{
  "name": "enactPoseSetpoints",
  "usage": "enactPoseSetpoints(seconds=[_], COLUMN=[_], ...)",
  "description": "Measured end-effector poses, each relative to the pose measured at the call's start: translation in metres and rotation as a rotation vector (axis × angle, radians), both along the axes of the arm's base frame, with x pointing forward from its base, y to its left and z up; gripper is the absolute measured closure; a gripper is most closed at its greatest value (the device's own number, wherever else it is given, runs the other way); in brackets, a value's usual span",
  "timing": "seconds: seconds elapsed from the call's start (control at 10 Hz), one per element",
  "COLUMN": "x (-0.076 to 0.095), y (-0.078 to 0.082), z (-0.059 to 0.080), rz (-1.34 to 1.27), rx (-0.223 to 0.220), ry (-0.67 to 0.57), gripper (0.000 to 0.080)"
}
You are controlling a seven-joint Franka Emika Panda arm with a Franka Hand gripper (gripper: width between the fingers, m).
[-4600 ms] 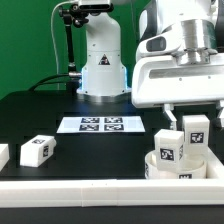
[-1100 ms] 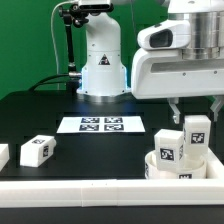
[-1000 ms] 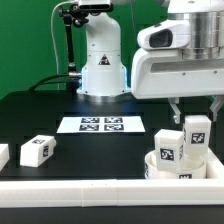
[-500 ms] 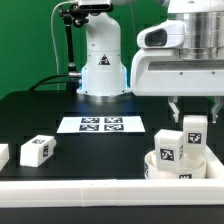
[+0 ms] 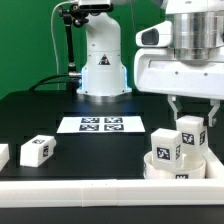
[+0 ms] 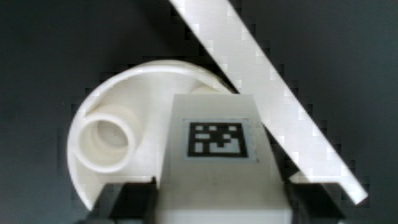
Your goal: Assemble stool
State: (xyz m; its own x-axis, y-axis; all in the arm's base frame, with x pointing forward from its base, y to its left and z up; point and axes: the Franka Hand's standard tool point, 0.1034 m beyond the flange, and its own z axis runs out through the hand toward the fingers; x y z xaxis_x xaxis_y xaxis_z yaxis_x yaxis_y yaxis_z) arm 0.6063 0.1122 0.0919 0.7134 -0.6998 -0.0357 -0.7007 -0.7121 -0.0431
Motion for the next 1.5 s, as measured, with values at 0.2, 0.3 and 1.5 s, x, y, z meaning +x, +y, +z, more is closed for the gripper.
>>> enactPoseSetpoints(seconds=[0.2, 0.3, 1.5], x=[0.0011, 0.0011, 0.0043], y=[0.0016, 0.0017, 0.0042], z=[-0.0001, -0.0001, -0.0016], rz=[-0.17, -0.237, -1.114], rx=[0.004, 0.005, 0.066], ry=[-0.002, 0.002, 0.057], gripper=[0.0463, 0.0463, 0.0462])
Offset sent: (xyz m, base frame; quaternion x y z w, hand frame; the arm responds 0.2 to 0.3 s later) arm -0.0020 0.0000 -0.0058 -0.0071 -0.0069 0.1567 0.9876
